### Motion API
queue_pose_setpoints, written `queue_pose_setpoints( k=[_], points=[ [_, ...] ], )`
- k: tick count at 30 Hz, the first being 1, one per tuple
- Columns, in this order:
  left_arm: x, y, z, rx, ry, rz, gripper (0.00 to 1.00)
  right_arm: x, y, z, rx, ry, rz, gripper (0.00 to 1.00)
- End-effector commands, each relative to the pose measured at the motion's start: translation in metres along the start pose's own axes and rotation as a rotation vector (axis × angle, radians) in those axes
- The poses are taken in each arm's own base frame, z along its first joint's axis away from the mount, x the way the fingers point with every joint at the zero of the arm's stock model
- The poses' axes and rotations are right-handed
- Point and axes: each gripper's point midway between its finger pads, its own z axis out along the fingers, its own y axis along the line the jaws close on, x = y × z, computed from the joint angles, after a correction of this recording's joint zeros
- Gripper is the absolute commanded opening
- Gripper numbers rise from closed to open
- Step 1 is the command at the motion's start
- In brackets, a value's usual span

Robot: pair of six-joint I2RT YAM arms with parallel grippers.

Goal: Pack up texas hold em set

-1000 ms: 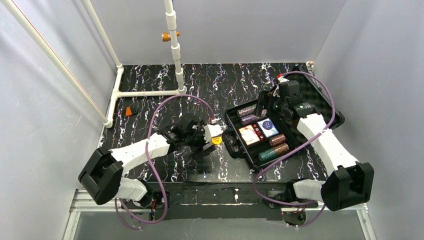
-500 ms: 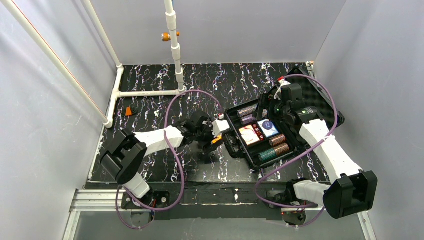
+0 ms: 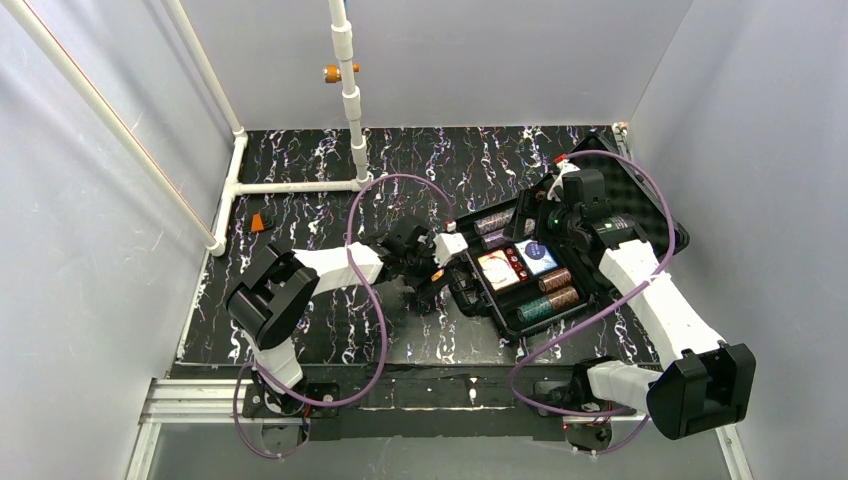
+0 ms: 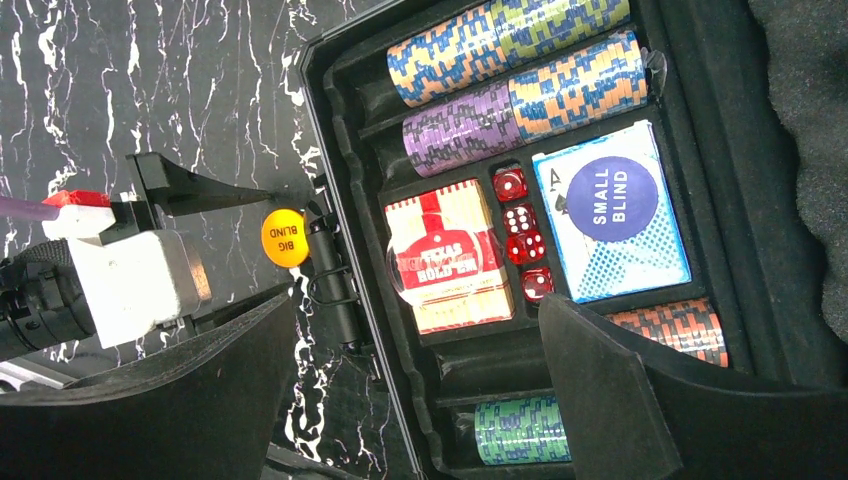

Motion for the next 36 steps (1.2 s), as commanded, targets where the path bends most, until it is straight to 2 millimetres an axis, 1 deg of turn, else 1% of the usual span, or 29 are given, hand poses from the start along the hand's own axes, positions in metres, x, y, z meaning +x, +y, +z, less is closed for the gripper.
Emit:
queue_pose_setpoints(
  k=[1, 10, 13, 17, 26, 30, 36],
  points=[
    [-0.004, 0.003, 0.003, -0.015, 0.005, -0.016, 0.72, -0.009, 0.007, -0.007, -0.033, -0.042, -0.005, 0.99],
    [0.008, 0.004, 0.007, -0.031, 0.034, -0.038, 0.63, -0.006, 0.007, -0.005, -0.036, -0.033, -0.002, 0.98],
    [0.012, 0.002, 0.009, -0.026, 0.045, -0.045, 0.57, -0.005, 0.006, -0.005, -0.034, -0.030, -0.002, 0.98],
    [0.019, 0.001, 0.009, -0.027, 0.063, -0.048, 0.48, -0.005, 0.006, -0.006, -0.034, -0.029, -0.002, 0.98],
    [0.033, -0.006, 0.004, -0.039, 0.093, -0.040, 0.22, -0.001, 0.006, -0.006, -0.040, -0.024, 0.005, 0.98],
    [0.031, -0.008, -0.001, -0.050, 0.076, -0.048, 0.19, -0.002, 0.008, -0.005, -0.046, -0.020, 0.007, 0.98],
    [0.018, -0.008, -0.014, -0.071, 0.030, -0.051, 0.17, -0.005, 0.013, -0.008, -0.069, -0.025, 0.014, 0.98]
  ],
)
